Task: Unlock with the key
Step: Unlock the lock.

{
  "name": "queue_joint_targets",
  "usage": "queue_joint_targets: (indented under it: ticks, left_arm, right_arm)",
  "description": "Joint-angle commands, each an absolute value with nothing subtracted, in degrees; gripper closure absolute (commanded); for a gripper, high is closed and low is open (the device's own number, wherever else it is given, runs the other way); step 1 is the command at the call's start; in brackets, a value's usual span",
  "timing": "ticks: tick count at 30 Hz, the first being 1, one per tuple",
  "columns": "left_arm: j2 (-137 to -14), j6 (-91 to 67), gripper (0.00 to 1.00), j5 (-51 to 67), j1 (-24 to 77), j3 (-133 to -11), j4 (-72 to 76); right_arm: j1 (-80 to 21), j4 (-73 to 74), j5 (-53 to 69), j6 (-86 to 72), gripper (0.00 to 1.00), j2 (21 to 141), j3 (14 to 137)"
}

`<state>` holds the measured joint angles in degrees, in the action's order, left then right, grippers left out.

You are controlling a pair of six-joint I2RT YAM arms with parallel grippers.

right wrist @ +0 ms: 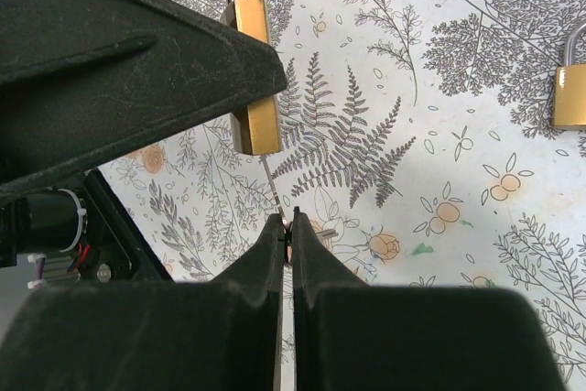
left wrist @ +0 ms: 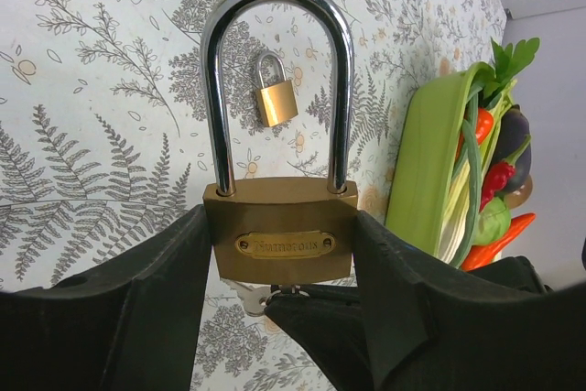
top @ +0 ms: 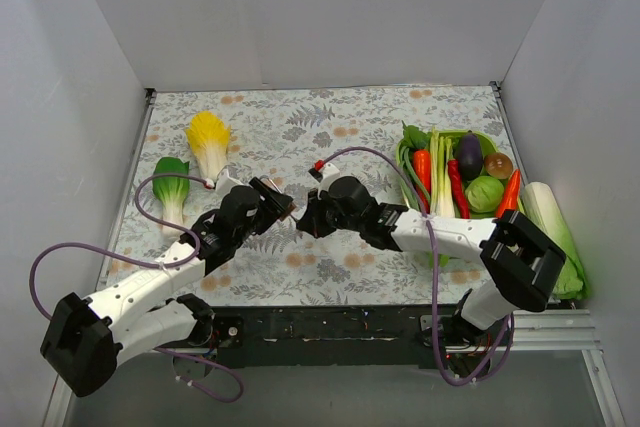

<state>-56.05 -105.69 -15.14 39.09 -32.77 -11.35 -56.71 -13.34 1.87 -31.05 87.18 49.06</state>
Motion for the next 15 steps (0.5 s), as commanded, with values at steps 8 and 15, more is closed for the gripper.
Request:
queue_joint_targets:
  ticks: [8, 15]
  left_arm:
    - [-53.35, -106.79, 1.0, -7.82, 40.87, -30.15, -8.26]
    - [-53.0, -107.4, 1.0, -7.03, 40.96, -29.0, -7.21]
  right_arm:
    - [-55.99, -27.24, -3.52, -31.55, 0.99, 87.98, 54.84]
    - [-55.99, -29.53, -3.95, -30.76, 0.99, 87.72, 54.58]
